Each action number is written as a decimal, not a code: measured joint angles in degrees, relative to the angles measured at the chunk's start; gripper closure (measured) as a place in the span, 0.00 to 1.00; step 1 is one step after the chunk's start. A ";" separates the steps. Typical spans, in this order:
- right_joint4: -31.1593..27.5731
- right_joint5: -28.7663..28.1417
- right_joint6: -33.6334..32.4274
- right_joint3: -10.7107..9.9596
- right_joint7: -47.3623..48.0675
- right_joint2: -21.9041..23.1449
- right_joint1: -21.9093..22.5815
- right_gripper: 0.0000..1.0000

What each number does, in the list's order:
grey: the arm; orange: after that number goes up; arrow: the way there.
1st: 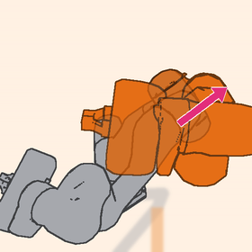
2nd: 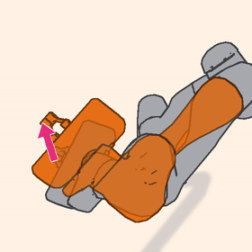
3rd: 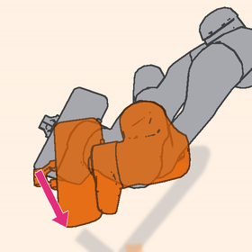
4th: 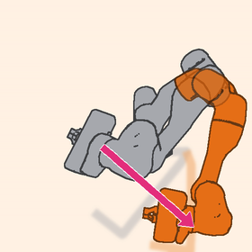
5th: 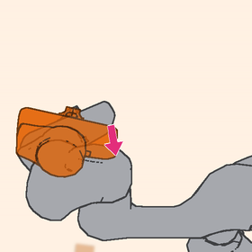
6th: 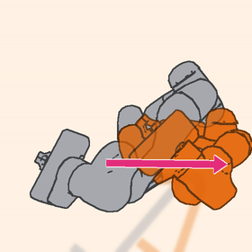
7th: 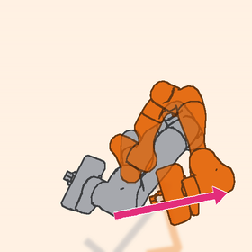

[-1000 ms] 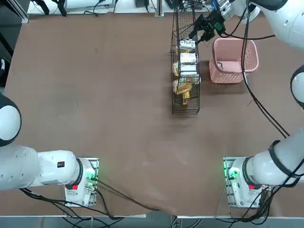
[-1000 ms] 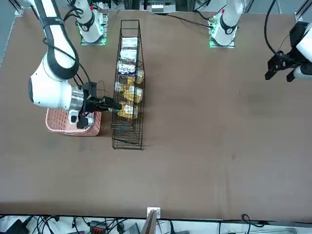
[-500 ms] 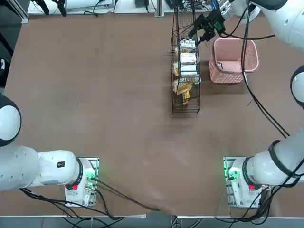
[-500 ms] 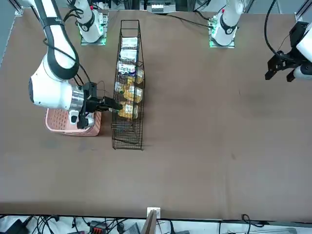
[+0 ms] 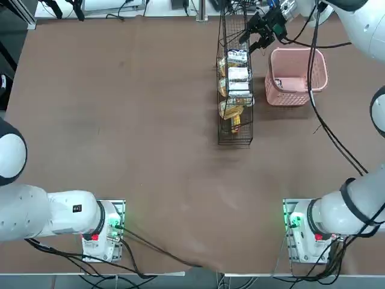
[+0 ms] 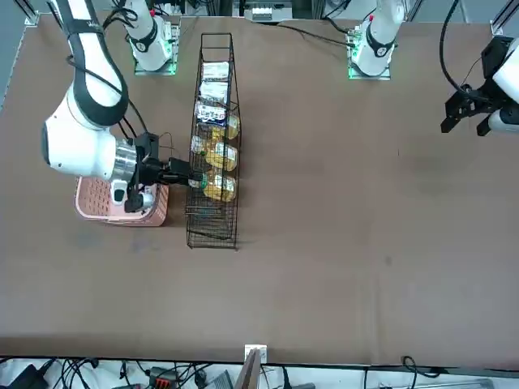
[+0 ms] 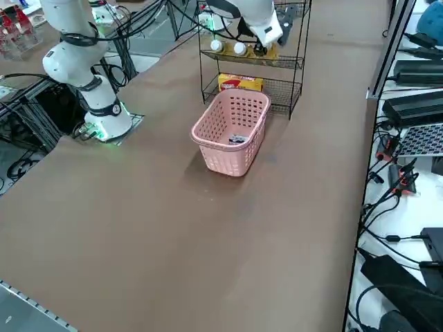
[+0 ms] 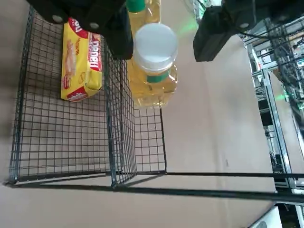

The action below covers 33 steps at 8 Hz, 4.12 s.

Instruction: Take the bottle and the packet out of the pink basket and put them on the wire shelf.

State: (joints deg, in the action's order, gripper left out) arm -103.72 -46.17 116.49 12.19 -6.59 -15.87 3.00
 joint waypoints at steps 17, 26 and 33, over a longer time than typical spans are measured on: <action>3.31 36.16 -5.05 -11.60 -0.10 4.35 -1.37 0.19; -11.28 41.19 9.17 -11.39 11.33 3.58 -1.06 0.00; -21.00 41.94 21.66 -9.69 12.49 3.34 -0.65 0.01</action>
State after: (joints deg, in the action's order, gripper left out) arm -124.72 -4.23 138.14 2.51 5.90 -12.53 2.35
